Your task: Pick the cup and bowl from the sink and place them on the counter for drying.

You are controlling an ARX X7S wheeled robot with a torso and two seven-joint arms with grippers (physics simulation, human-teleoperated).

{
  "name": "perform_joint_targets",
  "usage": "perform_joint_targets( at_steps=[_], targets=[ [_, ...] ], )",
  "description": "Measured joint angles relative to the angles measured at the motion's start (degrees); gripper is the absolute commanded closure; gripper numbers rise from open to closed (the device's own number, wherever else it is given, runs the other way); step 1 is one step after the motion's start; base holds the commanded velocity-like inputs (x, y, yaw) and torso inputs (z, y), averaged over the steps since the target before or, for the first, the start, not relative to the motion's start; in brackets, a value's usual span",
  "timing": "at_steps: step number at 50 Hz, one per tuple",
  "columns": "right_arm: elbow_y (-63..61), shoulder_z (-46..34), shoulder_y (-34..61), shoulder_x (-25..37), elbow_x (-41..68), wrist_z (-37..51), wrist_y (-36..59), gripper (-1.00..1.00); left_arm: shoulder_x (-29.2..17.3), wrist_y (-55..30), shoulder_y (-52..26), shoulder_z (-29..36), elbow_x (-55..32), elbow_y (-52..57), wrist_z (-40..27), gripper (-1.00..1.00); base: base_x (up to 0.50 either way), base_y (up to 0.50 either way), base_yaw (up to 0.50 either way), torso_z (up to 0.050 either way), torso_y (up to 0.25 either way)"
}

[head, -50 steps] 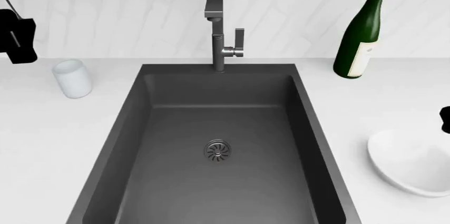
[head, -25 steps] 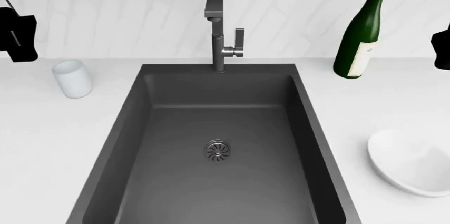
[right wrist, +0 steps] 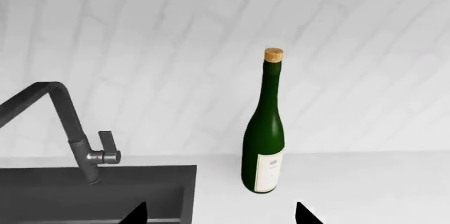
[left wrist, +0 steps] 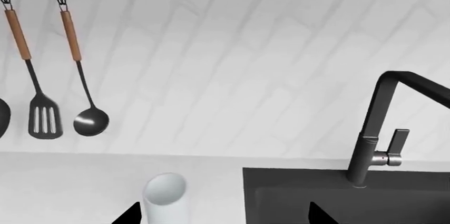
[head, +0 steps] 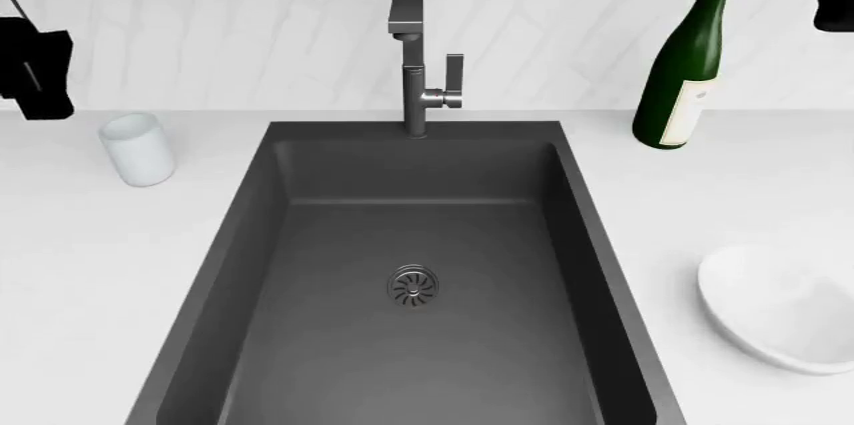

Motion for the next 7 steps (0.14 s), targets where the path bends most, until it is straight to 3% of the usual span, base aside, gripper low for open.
perform_joint_targets(
  at_steps=[7],
  targets=[
    [1.11,-0.90,2.15,-1.31,-2.65,-2.22,0.05,-1.00,-0.02,0.18,0.24,-0.26,0.80,0.17,0.98,-1.00,0.00,0.00,0.00,0.000,0.000]
  ],
)
